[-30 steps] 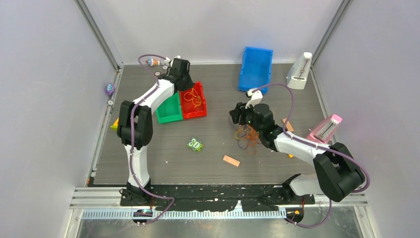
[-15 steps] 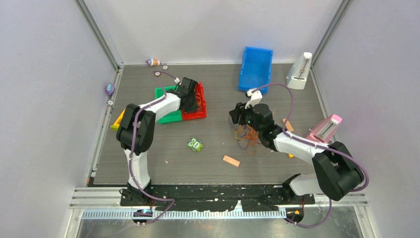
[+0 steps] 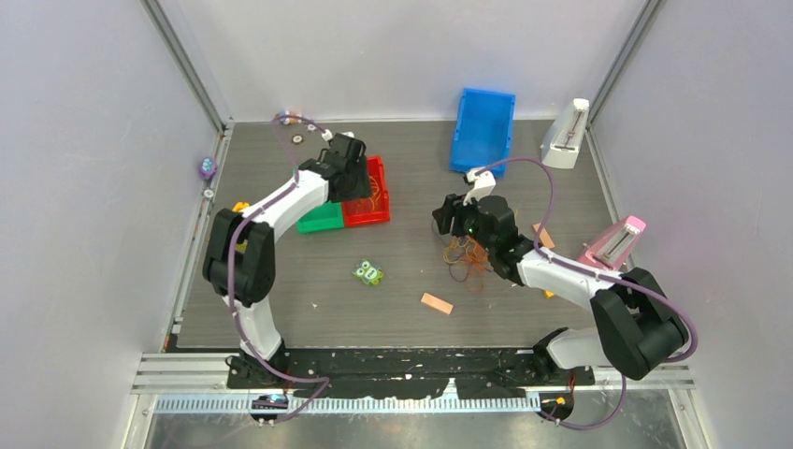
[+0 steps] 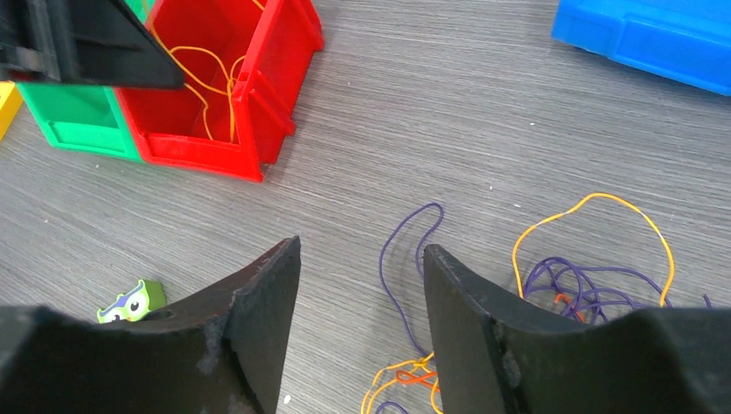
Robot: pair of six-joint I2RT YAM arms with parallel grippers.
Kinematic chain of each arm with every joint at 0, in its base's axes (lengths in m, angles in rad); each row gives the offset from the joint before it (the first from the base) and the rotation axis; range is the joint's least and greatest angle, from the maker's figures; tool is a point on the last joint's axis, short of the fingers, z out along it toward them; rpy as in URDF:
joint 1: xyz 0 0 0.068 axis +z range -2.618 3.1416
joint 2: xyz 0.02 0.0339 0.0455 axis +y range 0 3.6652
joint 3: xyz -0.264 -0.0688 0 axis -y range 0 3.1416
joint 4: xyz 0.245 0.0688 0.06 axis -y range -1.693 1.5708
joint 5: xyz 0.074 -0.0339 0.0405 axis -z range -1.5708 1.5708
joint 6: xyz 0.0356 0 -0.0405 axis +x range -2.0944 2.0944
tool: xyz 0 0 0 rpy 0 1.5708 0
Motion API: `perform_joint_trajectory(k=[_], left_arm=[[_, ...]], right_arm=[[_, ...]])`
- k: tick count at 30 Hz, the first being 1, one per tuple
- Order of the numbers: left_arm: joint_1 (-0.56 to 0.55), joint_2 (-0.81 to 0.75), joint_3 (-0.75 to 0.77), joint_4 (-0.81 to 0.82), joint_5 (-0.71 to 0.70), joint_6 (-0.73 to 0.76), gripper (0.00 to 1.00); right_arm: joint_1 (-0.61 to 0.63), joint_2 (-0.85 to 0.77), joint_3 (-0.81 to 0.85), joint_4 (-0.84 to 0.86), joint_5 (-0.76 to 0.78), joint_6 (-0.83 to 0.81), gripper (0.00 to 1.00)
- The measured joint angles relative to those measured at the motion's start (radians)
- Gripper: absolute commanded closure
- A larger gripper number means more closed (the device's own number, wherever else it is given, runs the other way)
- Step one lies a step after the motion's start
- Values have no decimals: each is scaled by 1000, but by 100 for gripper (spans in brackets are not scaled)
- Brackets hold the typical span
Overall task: Untangle the cables
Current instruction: Place the cable in the bin, then move the cable to the center of the board.
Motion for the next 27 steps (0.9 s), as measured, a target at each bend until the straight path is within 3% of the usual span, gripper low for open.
perform_joint_trajectory(k=[4, 7, 9, 18, 27], left_arm=[[0, -109, 0, -18, -19, 28, 18], [0, -196, -10, -13, -16, 44, 1], [-2, -276, -64, 17, -3, 48, 0], [-33, -532, -416, 160, 94, 79, 5], [-156, -754, -777, 402, 192, 136, 4]], right_arm=[[0, -16, 0, -18, 23, 1, 30], [0, -35, 0, -42, 60, 6, 12], [0, -46, 0, -65, 100, 13, 2], [-32, -94, 29, -269, 275, 79, 3], [-155, -71, 20, -416, 177, 130, 1]])
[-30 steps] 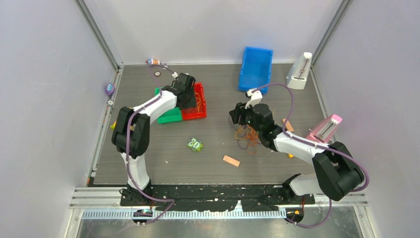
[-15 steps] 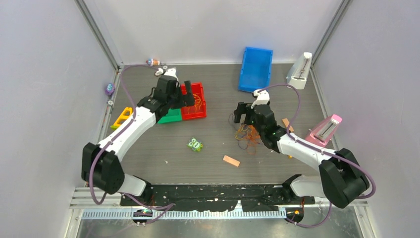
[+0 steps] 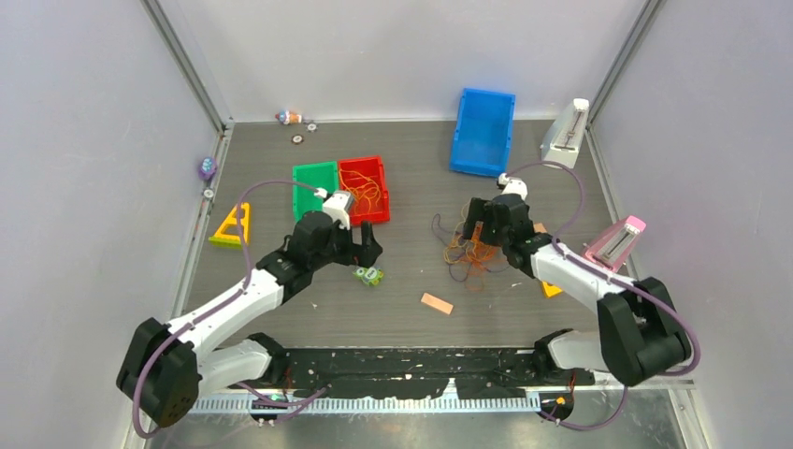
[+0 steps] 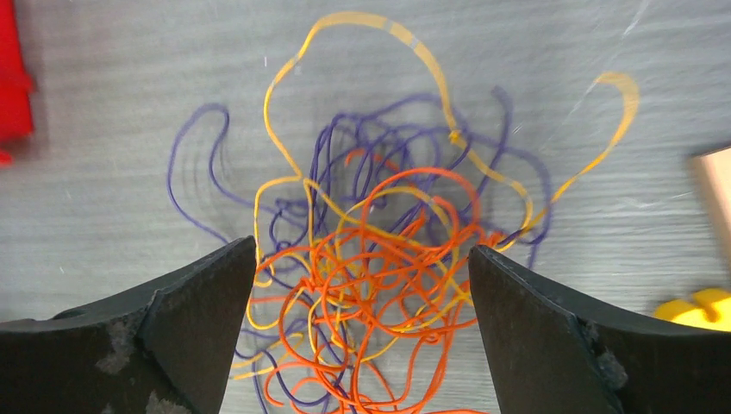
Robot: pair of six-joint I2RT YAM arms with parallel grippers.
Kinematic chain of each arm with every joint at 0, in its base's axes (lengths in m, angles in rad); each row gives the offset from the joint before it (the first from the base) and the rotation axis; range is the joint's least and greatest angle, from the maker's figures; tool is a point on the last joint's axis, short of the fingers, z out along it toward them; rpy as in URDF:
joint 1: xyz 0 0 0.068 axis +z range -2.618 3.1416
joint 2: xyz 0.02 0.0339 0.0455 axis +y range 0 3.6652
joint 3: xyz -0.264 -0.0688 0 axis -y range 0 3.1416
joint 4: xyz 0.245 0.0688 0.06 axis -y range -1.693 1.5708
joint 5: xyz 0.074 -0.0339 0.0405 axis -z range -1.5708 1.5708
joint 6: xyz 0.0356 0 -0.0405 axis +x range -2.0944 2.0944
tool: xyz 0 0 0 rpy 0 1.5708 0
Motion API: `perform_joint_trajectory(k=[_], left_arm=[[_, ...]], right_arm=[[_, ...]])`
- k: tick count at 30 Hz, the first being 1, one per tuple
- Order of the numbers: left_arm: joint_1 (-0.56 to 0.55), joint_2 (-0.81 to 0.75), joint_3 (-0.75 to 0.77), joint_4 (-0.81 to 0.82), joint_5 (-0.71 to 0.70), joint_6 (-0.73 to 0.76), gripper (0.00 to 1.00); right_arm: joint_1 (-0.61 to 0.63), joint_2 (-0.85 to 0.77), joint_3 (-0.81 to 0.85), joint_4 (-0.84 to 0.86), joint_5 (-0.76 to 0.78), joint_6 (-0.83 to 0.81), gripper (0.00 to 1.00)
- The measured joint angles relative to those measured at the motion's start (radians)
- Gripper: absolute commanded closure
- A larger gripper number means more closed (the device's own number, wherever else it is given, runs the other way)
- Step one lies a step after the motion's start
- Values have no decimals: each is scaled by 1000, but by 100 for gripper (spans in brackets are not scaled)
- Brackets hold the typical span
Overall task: Untangle the cables
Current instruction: Move the cable to the center of the board.
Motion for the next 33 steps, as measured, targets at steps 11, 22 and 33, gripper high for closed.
perform_joint_trajectory(k=[11, 22, 33], left_arm=[[-1, -35, -94, 220, 141, 80, 8], [-8, 233, 69, 296, 246, 67, 13], [-99, 410, 113, 383, 245, 60, 15]], right_arm=[[92, 202, 16, 31, -245, 32, 4], [144, 119, 52, 75, -392, 35, 6], [101, 29, -156, 274, -328, -63, 13]])
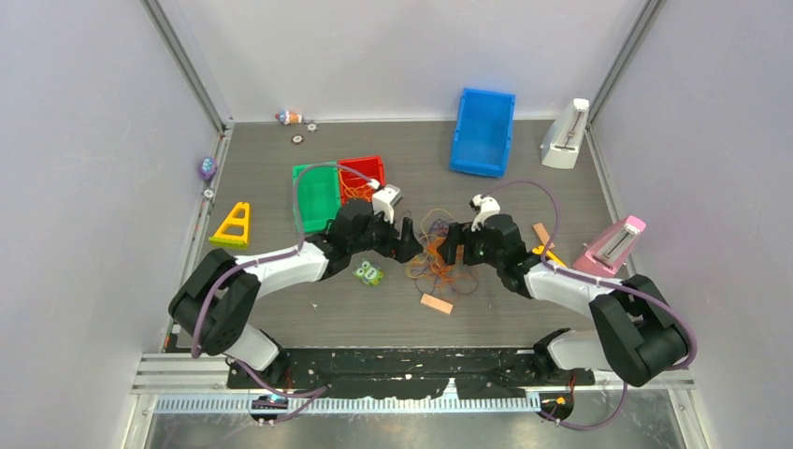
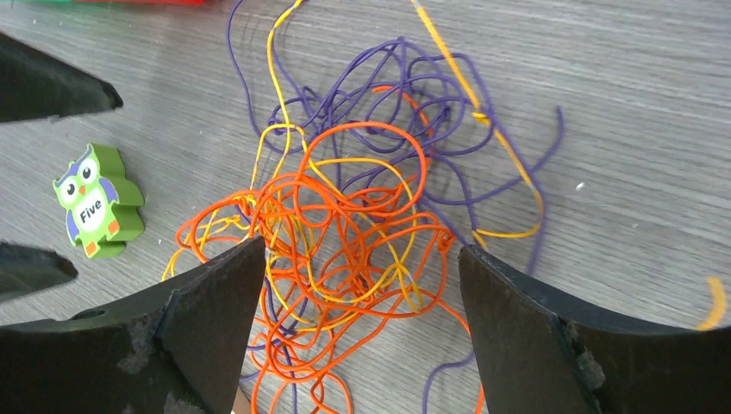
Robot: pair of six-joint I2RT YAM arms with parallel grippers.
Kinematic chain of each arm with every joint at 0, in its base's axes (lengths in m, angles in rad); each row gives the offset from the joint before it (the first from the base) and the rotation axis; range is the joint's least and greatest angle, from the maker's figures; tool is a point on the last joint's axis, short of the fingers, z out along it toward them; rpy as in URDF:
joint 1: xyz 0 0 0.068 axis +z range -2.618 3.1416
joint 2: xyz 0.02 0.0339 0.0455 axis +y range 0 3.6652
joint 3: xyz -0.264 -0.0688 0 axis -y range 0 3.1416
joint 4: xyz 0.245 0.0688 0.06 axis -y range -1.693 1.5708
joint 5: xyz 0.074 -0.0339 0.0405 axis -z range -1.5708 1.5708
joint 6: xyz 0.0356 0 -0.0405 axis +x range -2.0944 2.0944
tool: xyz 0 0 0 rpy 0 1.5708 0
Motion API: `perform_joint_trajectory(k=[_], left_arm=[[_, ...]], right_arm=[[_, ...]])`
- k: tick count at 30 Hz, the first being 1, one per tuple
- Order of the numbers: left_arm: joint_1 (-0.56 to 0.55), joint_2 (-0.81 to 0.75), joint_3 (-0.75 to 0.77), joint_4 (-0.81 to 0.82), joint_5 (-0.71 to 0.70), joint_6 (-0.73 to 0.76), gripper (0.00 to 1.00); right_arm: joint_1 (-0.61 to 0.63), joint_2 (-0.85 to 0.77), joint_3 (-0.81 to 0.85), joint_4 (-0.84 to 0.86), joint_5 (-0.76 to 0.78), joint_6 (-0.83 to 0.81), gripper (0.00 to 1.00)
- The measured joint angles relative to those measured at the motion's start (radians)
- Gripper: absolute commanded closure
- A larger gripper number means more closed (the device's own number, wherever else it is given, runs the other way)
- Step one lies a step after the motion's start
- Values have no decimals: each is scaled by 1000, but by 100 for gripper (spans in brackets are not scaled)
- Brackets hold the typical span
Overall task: Untangle the cables
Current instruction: Move the cable to the center of the board.
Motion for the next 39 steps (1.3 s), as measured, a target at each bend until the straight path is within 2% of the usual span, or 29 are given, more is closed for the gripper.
perform_joint_trajectory(k=[9, 15, 23, 25, 28, 31, 32, 35, 36, 39], left_arm=[[1, -53, -5, -62, -55, 47, 14], [1, -139, -64, -89, -69, 63, 14], [1, -145, -99, -112, -69, 66, 14], [1, -151, -115, -116, -70, 71, 13], [1, -154, -125, -134, -71, 79, 14], [1, -148, -122, -152, -71, 81, 14], [1, -140, -117, -158, -71, 81, 15], [1, -111, -106, -164, -70, 80, 16], [1, -103, -105, -165, -69, 80, 16], [0, -76, -91, -167, -60, 79, 17]], right_arm=[[11, 10, -24, 85, -63, -16, 20], [34, -9, -37, 99, -89, -17, 21], [90, -25, -60, 100, -119, -17, 23], [115, -4, -53, 97, -126, -21, 28], [139, 66, -13, 60, -129, -32, 44], [148, 119, 27, 14, -119, -44, 56], [148, 123, 33, 4, -113, -47, 64], [148, 121, 36, -13, -98, -49, 72], [148, 117, 36, -19, -89, -50, 72], [148, 75, 24, -24, -72, -49, 50]])
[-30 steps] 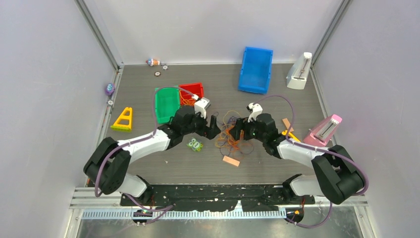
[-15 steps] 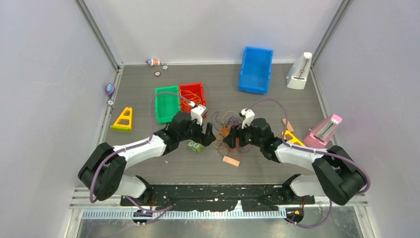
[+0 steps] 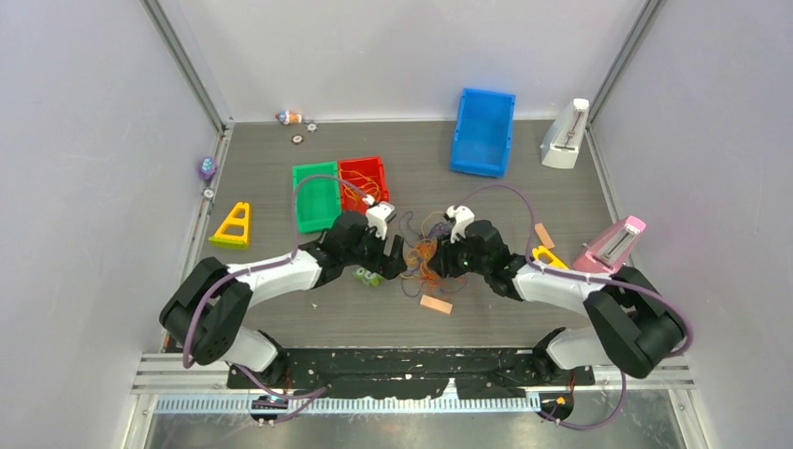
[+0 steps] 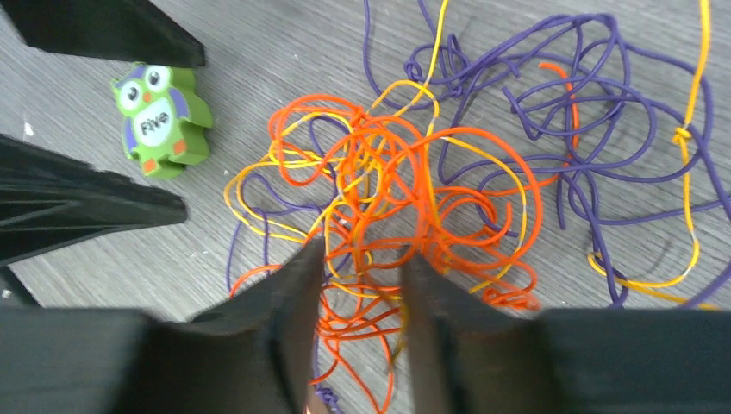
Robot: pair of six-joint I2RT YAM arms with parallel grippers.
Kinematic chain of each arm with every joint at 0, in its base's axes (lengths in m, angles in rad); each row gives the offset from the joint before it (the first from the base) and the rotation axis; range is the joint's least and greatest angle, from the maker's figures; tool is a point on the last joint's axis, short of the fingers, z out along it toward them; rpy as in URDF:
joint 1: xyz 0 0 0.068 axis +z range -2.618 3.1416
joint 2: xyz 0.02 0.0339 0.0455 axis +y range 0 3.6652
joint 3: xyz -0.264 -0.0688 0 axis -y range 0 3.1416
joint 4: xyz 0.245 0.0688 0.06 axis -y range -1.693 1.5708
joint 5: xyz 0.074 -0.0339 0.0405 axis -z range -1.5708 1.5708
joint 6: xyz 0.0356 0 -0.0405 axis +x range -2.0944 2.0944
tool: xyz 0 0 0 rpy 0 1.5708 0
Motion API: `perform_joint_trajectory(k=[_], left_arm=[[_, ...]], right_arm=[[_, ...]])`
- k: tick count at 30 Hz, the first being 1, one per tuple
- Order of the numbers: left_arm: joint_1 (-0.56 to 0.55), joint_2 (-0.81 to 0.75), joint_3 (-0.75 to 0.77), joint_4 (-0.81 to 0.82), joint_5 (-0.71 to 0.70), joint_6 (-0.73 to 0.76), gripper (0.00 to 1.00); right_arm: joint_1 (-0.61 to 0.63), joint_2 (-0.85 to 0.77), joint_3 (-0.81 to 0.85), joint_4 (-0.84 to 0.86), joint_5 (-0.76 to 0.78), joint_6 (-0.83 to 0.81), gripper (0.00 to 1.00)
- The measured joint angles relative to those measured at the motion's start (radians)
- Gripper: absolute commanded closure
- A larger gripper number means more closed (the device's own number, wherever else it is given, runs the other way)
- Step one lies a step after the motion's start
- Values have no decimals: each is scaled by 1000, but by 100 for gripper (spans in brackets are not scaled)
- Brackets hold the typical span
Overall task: Untangle the cables
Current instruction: Move the cable to the center of the board.
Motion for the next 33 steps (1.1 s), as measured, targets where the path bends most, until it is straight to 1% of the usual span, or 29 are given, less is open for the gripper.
perform_joint_trajectory(k=[2, 5, 8, 12, 16, 18, 19, 21, 24, 26, 28, 31, 32, 33], left_arm=[[-4, 26, 24, -3, 10, 0, 21], [-8, 89, 86, -6, 27, -5, 30], [-11, 151, 143, -11, 44, -11, 38], [-14, 204, 188, -40, 60, -21, 50], [-18, 245, 228, -73, 70, -29, 85], [-19, 249, 232, -84, 73, -26, 99], [-19, 249, 232, -91, 76, -25, 100], [-18, 249, 233, -97, 75, -21, 100], [-19, 245, 232, -103, 58, -16, 100], [-19, 221, 217, -103, 24, -12, 100], [-19, 165, 176, -83, -13, -10, 100], [-37, 47, 109, -31, -61, -10, 100], [-45, 1, 89, -7, -96, -12, 100], [-48, -40, 74, 8, -138, -15, 100]], right_arm=[[0, -45, -17, 6, 9, 0, 46], [0, -88, -34, 15, 19, 0, 46], [0, -97, -36, 17, 31, 0, 53], [0, -97, -39, 18, 47, 2, 56], [0, -80, -39, 18, 52, 6, 66], [0, -60, -38, 9, 54, 9, 77], [0, -54, -38, 2, 57, 10, 87], [0, -52, -38, -10, 69, 13, 93], [0, -67, -38, -23, 126, 18, 94], [1, -107, -39, -46, 193, 24, 94], [2, -165, -48, -52, 250, 37, 94], [22, -293, -81, -49, 340, 68, 95], [25, -329, -92, -51, 372, 79, 95], [28, -378, -108, -61, 439, 105, 95]])
